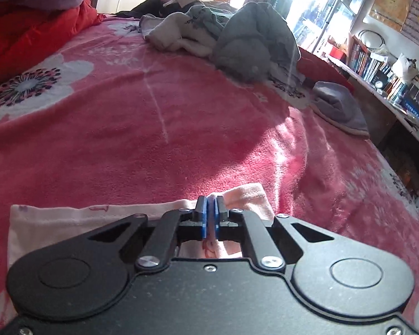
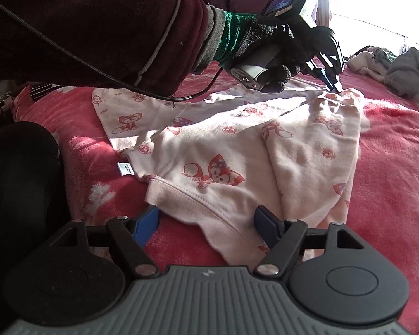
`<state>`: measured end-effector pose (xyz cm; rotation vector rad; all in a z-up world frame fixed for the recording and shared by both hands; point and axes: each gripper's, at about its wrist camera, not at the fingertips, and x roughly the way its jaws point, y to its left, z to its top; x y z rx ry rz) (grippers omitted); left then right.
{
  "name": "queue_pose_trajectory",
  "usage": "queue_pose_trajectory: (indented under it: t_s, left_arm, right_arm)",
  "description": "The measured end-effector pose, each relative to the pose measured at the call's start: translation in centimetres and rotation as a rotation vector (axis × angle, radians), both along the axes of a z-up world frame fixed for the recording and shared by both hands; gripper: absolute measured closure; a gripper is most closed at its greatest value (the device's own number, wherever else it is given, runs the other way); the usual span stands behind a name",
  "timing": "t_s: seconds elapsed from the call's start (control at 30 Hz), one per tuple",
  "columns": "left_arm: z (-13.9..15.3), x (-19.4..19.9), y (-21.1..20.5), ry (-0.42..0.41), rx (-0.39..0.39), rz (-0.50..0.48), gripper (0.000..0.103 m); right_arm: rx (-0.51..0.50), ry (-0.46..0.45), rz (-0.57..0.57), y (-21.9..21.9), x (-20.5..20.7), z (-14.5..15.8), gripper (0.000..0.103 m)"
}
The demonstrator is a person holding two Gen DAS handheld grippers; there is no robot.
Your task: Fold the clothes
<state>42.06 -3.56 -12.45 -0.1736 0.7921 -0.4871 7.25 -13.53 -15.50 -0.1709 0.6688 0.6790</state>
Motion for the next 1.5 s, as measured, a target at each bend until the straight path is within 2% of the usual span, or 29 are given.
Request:
queue_pose_trajectory:
  t_s: [0.07,0.1,0.17,0.27,0.3,0.37,0.5,0.63,0.67,0.73,0.9,0.97,1.1,1.17,1.23,1.37,1.47,1.5]
  left_arm:
    - [0.1,-0.1,-0.4,0.003,0.042,-0.003,0.1]
    - [0.3,-0.2,-0.4,-0.004,0.047,0.003,0.097]
    - [1.4,-0.8,-0.1,-0.046,0.064,0.04,0.095]
    - [2.4,-1.8,0.0,-0.075,0.002,0.006,0.095]
    - [2.4,-1.9,-0.6,-0.074,0.011,-0.017,0.095]
    - [1.7,-1.8,-2.2,-0.062,0.064,-0.064,0.095]
    - [-0.5,-0.6,-4.3,-0.006,0.152,-0.057,0.095]
    - [0.6,-0.8,-3.1,-0.016,0.053,0.006,0.095]
    - [0.7,-0.7,-2.8,-0.017,0.044,0.019,0.095]
    - [-0.1,0.1,-2.9,0.018,0.077,0.038,0.095]
    - [1.7,-0.5,-0.8,-0.025,-0.023,0.091,0.095]
    - [1.6,-0.7,-0.7,-0.021,-0.016,0.087,0.095]
    - [-0.1,0.3,-1.7,0.023,0.068,0.084,0.095]
    - [0.2,0.6,-1.3,0.037,0.03,0.113,0.095]
    - [1.3,-0.2,-0.6,0.015,-0.018,0.107,0.095]
    - [3.2,-4.5,2.5,-0.029,-0.031,0.121,0.092]
    - [3.9,-9.2,6.5,-0.033,-0.073,0.21,0.09]
    - [4.0,-11.1,8.0,-0.037,-0.095,0.243,0.086]
  right_arm:
    - [-0.001,-0.001,-0.001,0.0,-0.1,0.0,0.028]
    - [-0.002,-0.002,-0.002,0.1,-0.1,0.0,0.028]
    - [-0.002,-0.002,-0.003,0.1,-0.1,0.0,0.028]
    - [-0.003,-0.004,-0.004,0.0,-0.2,0.0,0.028]
    - [-0.002,-0.005,-0.003,0.0,-0.3,0.0,0.028]
    - [-0.001,-0.004,-0.002,-0.1,-0.3,0.1,0.028]
    - [-0.002,-0.003,-0.001,-0.1,-0.2,0.0,0.027]
    - [-0.005,-0.002,0.0,0.1,-0.2,0.0,0.027]
    - [-0.007,-0.003,0.001,0.1,-0.2,0.0,0.027]
    - [-0.007,-0.002,0.004,0.0,-0.3,0.0,0.027]
    - [-0.006,-0.001,0.005,-0.1,-0.3,0.1,0.027]
    - [-0.007,-0.002,0.005,-0.1,-0.3,0.1,0.027]
    - [-0.009,-0.005,0.006,-0.1,-0.4,0.0,0.027]
    - [-0.011,-0.004,0.007,0.0,-0.3,0.0,0.027]
    - [-0.017,-0.005,0.009,0.1,-0.3,0.1,0.027]
    - [-0.021,-0.021,0.014,0.1,-0.6,0.8,0.028]
    - [-0.016,-0.041,0.02,0.0,-1.2,1.4,0.028]
    - [-0.017,-0.049,0.024,0.0,-1.5,1.5,0.028]
